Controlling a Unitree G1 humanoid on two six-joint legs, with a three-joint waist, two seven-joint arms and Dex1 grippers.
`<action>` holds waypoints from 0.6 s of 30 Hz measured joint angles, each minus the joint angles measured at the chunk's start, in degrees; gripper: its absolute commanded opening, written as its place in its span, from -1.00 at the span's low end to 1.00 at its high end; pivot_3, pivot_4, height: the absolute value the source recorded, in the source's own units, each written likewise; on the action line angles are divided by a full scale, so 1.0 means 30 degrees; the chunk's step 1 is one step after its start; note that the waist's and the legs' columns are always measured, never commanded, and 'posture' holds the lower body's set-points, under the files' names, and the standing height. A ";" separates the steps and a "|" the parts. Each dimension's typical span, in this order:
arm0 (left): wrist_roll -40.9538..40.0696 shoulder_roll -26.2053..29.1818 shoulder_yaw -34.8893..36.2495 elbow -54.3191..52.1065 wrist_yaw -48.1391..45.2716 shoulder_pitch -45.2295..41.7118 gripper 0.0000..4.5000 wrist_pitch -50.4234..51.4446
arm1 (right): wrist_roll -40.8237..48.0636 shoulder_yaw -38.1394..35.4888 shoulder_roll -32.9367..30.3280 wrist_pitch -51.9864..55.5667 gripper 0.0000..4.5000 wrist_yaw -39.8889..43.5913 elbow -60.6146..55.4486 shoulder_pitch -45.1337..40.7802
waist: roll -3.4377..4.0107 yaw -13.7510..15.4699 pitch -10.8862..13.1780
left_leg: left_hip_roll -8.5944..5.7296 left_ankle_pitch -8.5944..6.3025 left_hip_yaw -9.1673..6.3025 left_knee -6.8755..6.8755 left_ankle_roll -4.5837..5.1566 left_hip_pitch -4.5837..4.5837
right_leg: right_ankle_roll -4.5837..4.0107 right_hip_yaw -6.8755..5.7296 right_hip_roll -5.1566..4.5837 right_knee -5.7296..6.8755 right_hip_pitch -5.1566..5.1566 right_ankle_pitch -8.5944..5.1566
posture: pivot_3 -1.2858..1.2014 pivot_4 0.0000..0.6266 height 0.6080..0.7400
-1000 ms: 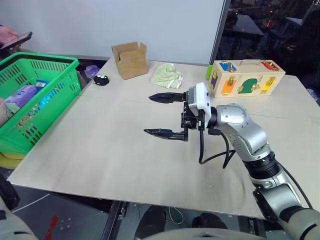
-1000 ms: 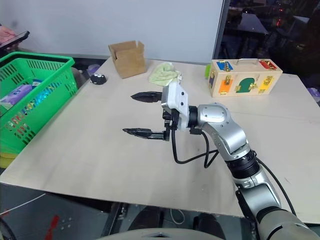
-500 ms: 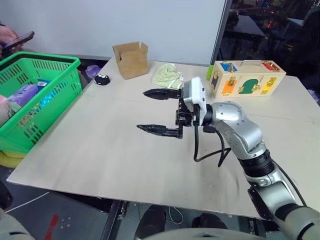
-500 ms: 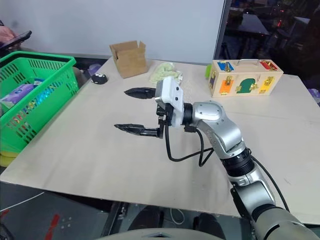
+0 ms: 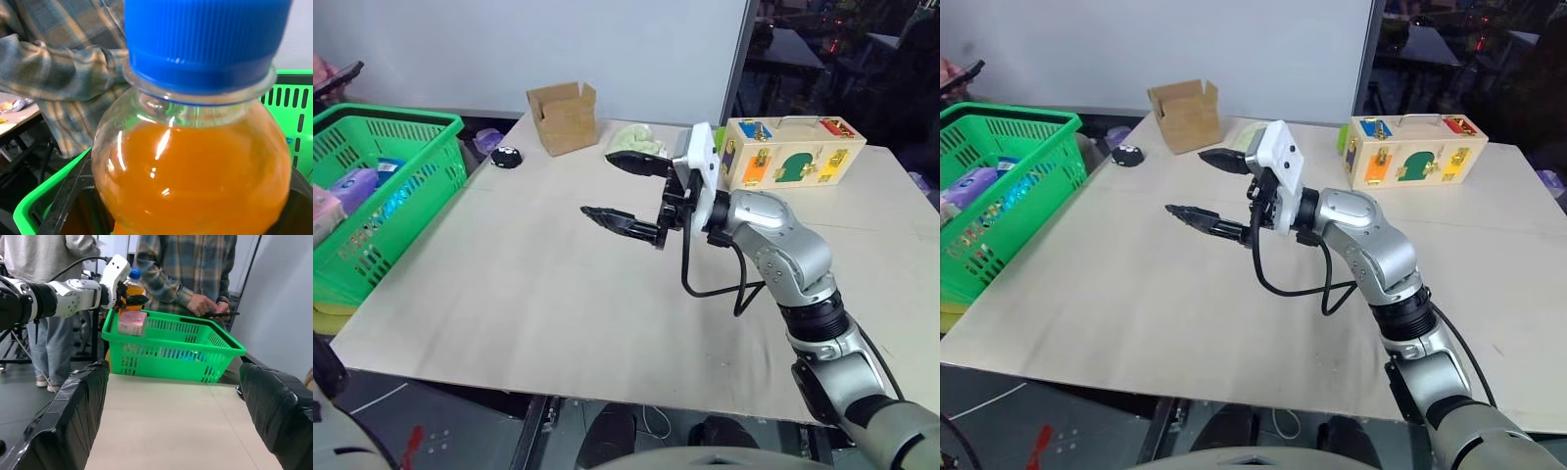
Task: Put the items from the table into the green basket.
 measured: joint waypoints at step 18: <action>-0.1052 -0.0374 0.0619 -0.0098 -0.1083 -0.0037 0.97 -0.0912 | -0.0177 -0.0005 -0.0418 0.0013 1.00 -0.0260 -0.0230 0.0004 | 0.0012 -0.0801 0.0005 | -0.0001 0.0001 0.0000 0.0002 0.0001 0.0036 | -0.0003 0.0012 0.0002 0.0074 -0.0002 -0.0002 | 0.14 -1.00 1.00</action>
